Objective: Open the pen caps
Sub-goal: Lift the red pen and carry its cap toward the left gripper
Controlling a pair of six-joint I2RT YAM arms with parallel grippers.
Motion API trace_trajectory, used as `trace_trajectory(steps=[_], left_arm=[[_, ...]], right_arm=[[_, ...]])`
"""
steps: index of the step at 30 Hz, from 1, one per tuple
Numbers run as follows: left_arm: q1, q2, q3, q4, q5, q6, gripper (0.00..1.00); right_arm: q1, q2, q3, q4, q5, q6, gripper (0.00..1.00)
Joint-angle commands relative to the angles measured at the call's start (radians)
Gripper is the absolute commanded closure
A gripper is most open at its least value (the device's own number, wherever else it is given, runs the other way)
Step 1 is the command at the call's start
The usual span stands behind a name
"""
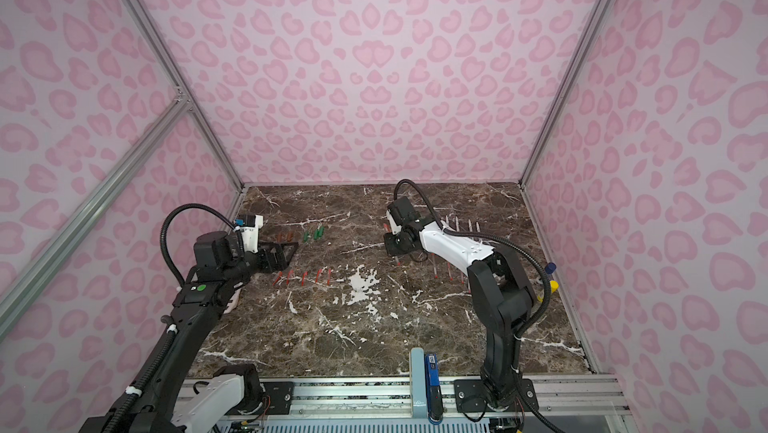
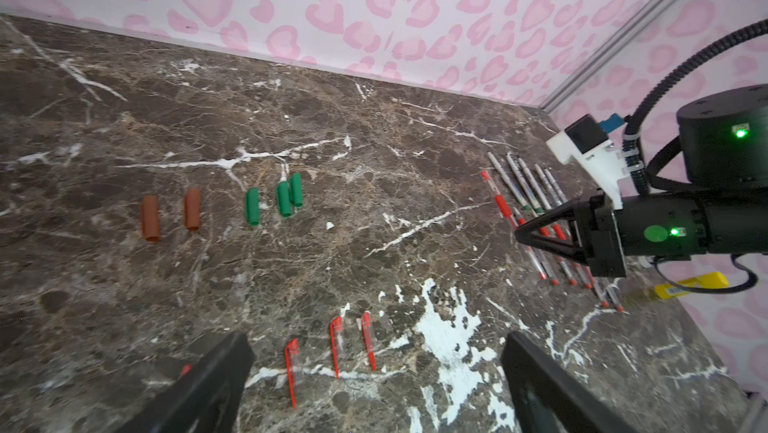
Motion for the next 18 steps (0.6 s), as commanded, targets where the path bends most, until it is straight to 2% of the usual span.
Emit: trace_trajectory(steps=[1, 6, 8, 15, 18], left_arm=[[-0.004, 0.006, 0.009, 0.064, 0.117, -0.064, 0.03], [-0.019, 0.031, -0.006, 0.122, 0.168, -0.169, 0.07], [-0.035, 0.036, -0.017, 0.139, 0.172, -0.179, 0.08], [-0.076, 0.085, -0.026, 0.195, 0.183, -0.256, 0.19], [-0.085, 0.097, -0.027, 0.218, 0.187, -0.268, 0.24]], right_arm=[[0.063, -0.078, -0.077, 0.159, -0.048, 0.095, 0.98], [0.198, -0.177, -0.213, 0.390, -0.031, 0.279, 0.99], [0.252, -0.186, -0.235, 0.465, -0.027, 0.313, 1.00], [0.379, -0.151, -0.178, 0.499, -0.015, 0.313, 1.00], [0.399, -0.138, -0.171, 0.516, -0.023, 0.313, 1.00]])
